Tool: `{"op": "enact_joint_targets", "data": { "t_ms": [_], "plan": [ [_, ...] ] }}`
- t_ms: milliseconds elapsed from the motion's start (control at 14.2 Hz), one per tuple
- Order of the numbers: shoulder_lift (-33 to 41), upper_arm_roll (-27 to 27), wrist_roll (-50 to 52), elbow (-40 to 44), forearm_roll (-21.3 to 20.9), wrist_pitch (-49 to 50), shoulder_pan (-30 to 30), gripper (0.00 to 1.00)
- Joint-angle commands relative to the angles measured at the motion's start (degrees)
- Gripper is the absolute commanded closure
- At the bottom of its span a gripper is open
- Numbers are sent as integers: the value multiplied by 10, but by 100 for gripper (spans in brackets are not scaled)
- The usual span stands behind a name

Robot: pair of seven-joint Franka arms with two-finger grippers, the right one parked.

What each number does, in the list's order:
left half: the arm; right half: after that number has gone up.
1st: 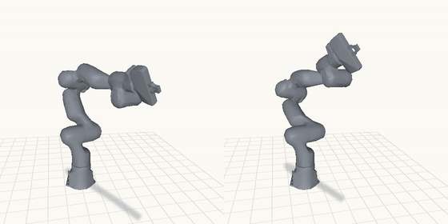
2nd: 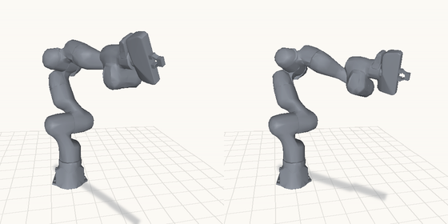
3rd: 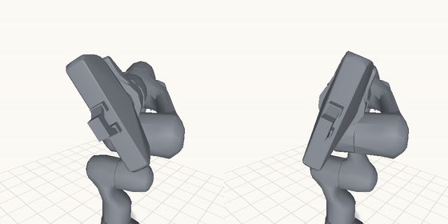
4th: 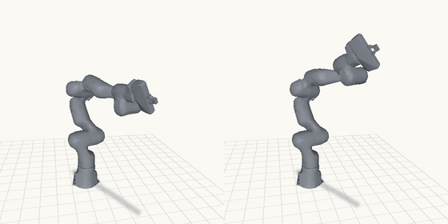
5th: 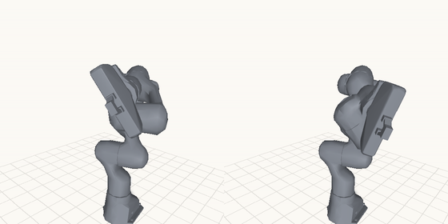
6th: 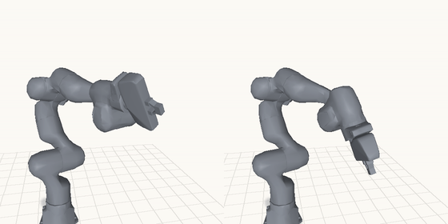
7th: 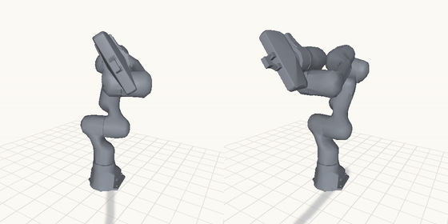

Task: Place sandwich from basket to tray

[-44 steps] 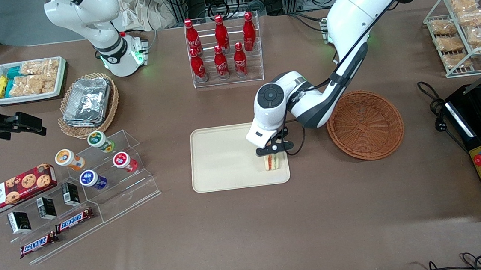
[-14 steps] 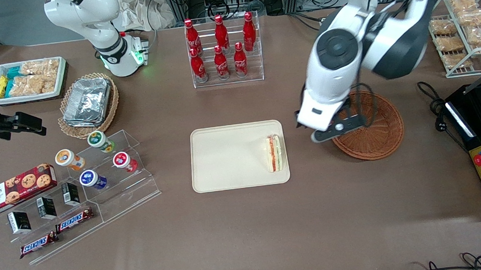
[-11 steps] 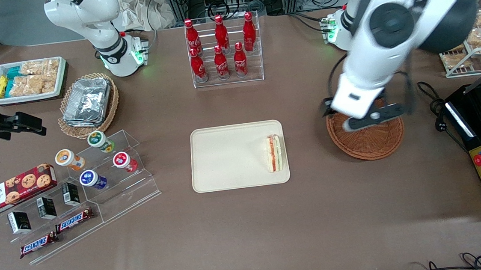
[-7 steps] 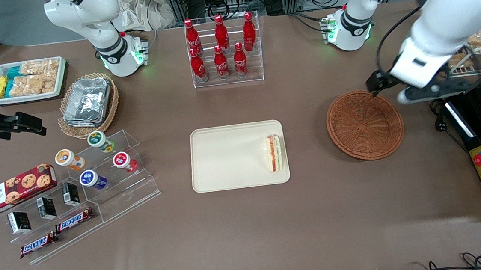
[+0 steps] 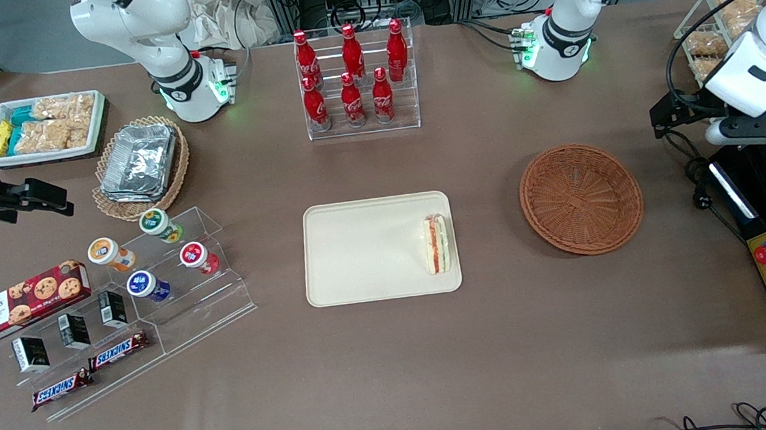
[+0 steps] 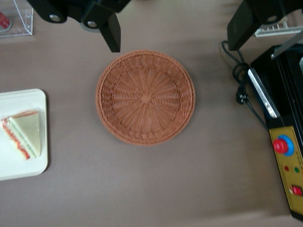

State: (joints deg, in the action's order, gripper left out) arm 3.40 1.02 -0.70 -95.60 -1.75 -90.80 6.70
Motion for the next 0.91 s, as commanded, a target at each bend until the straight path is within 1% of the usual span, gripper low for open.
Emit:
{"op": "enact_joint_targets", "data": {
  "t_ms": [0,842],
  "plan": [
    [-53,-1,-8,71,9,10,-1,0],
    [-57,-3,-2,69,8,11,0,0]
  ]
}}
